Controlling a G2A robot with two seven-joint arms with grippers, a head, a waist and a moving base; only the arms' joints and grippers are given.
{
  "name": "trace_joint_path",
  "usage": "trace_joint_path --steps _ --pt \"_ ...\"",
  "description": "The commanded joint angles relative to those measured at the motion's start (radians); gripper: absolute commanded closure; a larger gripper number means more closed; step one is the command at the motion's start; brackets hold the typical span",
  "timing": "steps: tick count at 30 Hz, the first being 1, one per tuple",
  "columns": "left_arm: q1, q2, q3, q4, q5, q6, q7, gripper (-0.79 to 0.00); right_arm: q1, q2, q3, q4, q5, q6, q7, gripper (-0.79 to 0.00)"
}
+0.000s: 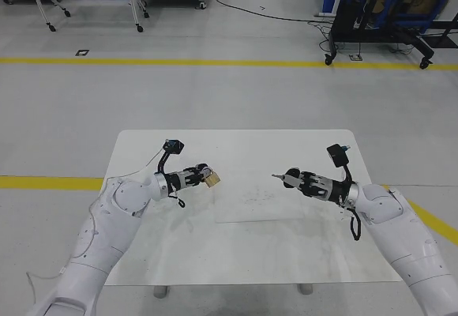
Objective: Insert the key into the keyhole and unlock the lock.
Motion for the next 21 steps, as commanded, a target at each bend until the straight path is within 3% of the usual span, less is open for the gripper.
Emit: trace_joint_path --steps 1,5,8,11,14,21 --pt "0.001 0.000 0.000 -0.001 0.010 -0.001 0.001 0.000 0.000 0.000 0.000 0.000 0.000 0.000 0.000 0.000" --pt "0.005 0.000 -0.001 0.001 0.003 0.003 0.003 0.000 0.000 0.000 0.000 0.000 0.000 0.000 0.000 0.000" --pt "0.013 -0.003 -0.020 0.050 -0.232 -0.017 -0.107 0.000 0.007 -0.012 -0.031 -0.025 0.018 0.074 -0.056 0.000" --pt "-0.035 -0.012 -0.027 0.152 -0.507 0.027 -0.303 0.000 0.063 -0.032 -0.108 0.005 0.082 0.100 -0.041 0.000" --pt "-0.090 -0.032 0.003 0.227 -0.664 0.085 -0.418 0.000 0.139 -0.062 -0.195 0.072 0.131 0.103 -0.033 0.000" --pt "-0.206 -0.089 0.094 0.382 -0.837 0.183 -0.513 0.000 0.247 -0.120 -0.310 0.247 0.249 0.014 -0.052 0.000"
